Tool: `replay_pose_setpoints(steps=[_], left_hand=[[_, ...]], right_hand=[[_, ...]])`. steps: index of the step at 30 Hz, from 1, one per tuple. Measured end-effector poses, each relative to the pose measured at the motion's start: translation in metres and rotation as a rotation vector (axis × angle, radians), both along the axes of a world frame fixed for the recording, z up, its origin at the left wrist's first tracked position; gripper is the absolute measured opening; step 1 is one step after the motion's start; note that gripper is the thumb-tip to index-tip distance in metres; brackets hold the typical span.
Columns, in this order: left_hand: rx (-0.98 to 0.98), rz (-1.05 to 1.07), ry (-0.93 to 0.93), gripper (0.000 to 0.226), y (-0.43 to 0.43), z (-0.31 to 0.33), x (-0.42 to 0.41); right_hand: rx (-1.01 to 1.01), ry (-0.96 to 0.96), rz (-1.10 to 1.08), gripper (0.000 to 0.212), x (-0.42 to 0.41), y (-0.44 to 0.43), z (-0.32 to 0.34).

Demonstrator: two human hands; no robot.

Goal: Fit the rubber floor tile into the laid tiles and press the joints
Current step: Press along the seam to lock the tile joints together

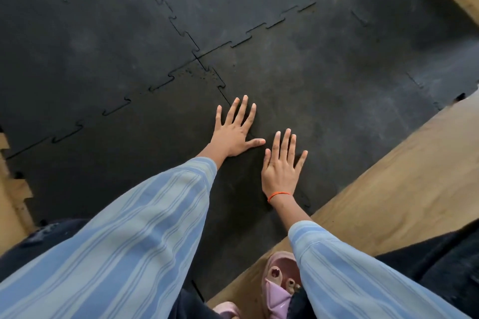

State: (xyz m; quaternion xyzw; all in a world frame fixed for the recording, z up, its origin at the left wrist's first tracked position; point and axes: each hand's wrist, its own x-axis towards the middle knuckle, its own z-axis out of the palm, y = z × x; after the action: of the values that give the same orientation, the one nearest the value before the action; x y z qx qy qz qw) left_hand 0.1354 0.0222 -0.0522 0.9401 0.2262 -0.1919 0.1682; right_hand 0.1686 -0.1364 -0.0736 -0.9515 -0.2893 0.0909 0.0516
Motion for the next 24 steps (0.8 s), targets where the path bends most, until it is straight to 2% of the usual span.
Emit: replay_pose_setpoints(steps=[3, 6, 11, 17, 21, 24], left_hand=[[0.013, 0.028, -0.05, 0.081, 0.003, -0.001, -0.002], [0.012, 0.032, -0.069, 0.08, 0.004, 0.0, -0.005], [0.025, 0.008, -0.042, 0.081, 0.007, -0.003, -0.002], [0.012, -0.016, -0.008, 0.08, 0.011, 0.006, 0.004], [0.016, 0.239, -0.037, 0.073, 0.036, 0.005, -0.011], [0.042, 0.234, -0.008, 0.068, 0.055, -0.001, -0.026]], right_hand=[[0.057, -0.018, 0.148, 0.059, -0.006, -0.02, -0.001], [0.029, -0.014, 0.235, 0.059, -0.027, -0.061, 0.0], [-0.062, -0.003, 0.281, 0.061, -0.026, -0.068, 0.004], [-0.052, 0.05, 0.252, 0.058, -0.029, -0.061, 0.011], [0.032, 0.129, 0.405, 0.054, -0.023, -0.017, 0.014], [0.042, 0.082, 0.402, 0.051, -0.023, -0.004, 0.009]])
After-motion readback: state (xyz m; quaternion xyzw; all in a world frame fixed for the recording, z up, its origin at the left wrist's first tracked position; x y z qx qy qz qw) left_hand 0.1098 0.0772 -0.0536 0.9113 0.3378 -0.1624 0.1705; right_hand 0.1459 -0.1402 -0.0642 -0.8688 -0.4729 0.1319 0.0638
